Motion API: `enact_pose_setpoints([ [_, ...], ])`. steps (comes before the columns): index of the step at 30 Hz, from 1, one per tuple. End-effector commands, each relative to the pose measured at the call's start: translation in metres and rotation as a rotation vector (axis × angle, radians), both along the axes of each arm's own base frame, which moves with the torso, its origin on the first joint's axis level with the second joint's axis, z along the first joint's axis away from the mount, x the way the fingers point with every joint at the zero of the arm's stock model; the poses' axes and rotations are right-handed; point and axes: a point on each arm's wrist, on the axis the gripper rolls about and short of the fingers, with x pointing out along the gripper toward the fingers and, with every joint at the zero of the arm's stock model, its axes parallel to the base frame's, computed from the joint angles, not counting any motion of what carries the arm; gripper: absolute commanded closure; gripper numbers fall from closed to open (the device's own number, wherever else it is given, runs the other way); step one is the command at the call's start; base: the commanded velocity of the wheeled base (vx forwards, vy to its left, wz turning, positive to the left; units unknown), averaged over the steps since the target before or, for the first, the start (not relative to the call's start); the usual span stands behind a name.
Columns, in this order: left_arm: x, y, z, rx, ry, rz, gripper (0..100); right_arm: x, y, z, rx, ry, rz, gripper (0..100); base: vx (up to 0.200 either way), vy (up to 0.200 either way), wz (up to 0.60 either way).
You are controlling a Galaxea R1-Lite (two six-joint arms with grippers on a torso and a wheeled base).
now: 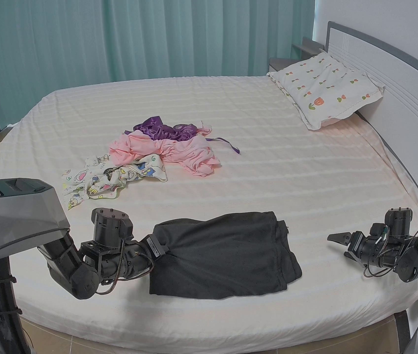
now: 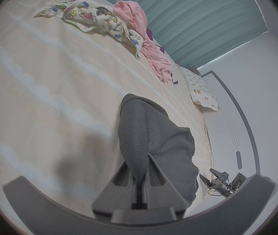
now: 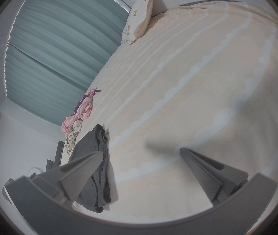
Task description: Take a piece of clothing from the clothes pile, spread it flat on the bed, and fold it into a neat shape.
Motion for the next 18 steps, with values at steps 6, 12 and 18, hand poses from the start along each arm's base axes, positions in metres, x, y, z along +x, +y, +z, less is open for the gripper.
enact_pose_setpoints([
  [6,-0.0018,0.0094,0.0038,0.001,-0.002,0.025,100,-0.0004,0.0,-0.0004,0.001,0.003,-0.001,0,0.0,0.2,0.0],
  [12,-0.0017,0.0104,0.0039,0.002,0.001,0.028,100,-0.0004,0.0,0.0,0.008,0.004,-0.006,0,0.0,0.2,0.0],
  [18,-0.0015,0.0109,0.0034,0.003,0.002,0.029,100,-0.0004,0.0,-0.0004,0.008,0.006,-0.006,0,0.0,0.2,0.0],
])
